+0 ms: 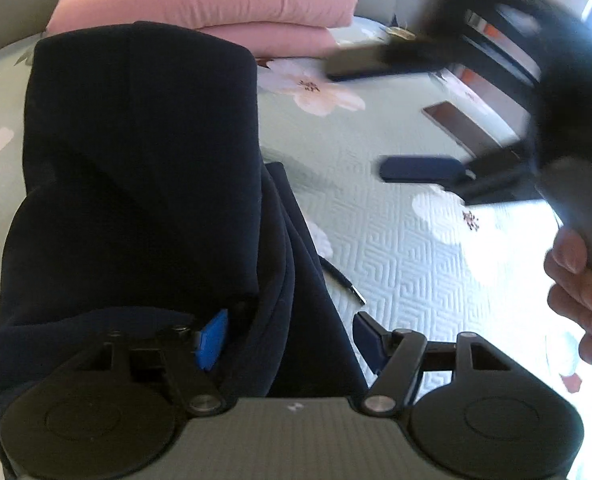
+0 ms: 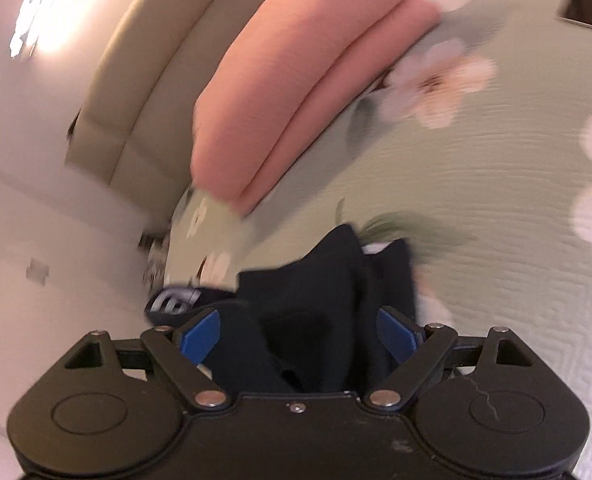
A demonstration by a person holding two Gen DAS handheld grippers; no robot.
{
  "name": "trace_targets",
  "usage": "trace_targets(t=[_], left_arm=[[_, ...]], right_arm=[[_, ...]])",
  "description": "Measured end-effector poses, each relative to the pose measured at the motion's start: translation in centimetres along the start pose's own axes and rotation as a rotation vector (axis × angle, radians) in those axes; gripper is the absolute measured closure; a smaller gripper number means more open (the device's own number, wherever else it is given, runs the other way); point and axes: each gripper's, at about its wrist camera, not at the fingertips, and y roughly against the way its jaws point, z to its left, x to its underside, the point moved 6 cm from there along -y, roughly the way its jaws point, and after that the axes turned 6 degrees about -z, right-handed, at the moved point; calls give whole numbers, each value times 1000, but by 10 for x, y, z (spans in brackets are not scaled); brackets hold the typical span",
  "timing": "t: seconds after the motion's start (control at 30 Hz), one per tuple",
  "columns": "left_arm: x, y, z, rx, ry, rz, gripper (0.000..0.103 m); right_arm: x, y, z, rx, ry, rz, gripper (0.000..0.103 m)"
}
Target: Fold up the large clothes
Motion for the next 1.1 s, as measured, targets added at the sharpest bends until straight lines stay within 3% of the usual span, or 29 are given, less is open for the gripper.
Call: trace_targets(t=[0.17,0.23,0.3,0.4,0.6,0.63,0.7,0.73,0.8,0.83,0.9,1.0,1.07,1.1], left_arm=[[-7,4,11,40,42,4,34],[-8,3,17,14,37,8,45],[-6,6,23,10,19,1,46],[-6,24,24,-3,-53,-18,46],[-17,87,37,138,-25,-42,44],[-18,100,43,154,-8,-58,37],[-20,120,59,190,47,-101,35],[-19,129,67,202,81,-120,28],[-20,141,87,152,98,-188,17],[-19,141,97,89,80,-210,18],[-14,123,119,-15,109,-164,25],[0,93,126,99,224,-54,34],[8,72,115,99,183,-13,34],[14,62,107,79,131,7,28]], right_arm=[[20,-49,22,-18,77,167,1],[28,-72,26,4,86,201,7],[32,-81,32,21,141,165,92],[31,-80,40,20,155,77,95],[11,-74,35,28,165,-21,96],[6,-75,35,38,171,-40,96],[-3,-77,32,71,197,-71,96],[-7,-78,29,100,211,-87,96],[-11,-87,19,148,223,-91,96],[-11,-92,12,177,220,-88,96],[-11,-100,-1,224,209,-80,96],[-10,-107,-16,226,174,-67,96],[-9,-108,-19,183,155,-49,94],[-9,-106,-22,168,135,-37,91]])
